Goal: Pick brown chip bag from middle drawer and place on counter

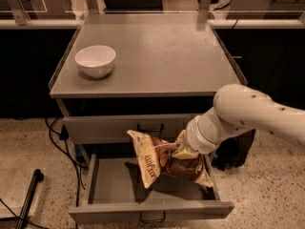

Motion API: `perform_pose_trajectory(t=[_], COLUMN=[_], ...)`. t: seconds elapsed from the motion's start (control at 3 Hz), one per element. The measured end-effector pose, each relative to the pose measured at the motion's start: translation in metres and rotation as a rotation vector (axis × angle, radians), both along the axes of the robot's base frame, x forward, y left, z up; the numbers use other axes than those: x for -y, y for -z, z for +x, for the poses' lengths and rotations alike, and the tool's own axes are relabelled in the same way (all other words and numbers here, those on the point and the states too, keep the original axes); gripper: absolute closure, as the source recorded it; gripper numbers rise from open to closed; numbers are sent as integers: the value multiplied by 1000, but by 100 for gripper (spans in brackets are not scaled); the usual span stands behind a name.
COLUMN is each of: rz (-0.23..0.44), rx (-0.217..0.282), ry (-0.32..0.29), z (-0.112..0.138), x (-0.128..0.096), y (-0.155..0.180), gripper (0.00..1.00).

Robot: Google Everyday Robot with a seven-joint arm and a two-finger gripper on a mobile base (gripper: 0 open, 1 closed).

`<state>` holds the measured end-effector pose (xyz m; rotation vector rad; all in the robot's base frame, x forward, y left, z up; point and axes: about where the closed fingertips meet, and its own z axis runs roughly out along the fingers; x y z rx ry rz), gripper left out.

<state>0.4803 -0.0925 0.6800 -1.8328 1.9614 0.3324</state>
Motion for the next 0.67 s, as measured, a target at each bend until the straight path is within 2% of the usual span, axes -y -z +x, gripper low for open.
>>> perform_pose_trajectory(t=[0.33,0.67], rz=[-48,-114], rx=[0,116], ry=[-20,-50], z=[-8,0], x=[-5,-14], y=[-70,-168], gripper=[100,100])
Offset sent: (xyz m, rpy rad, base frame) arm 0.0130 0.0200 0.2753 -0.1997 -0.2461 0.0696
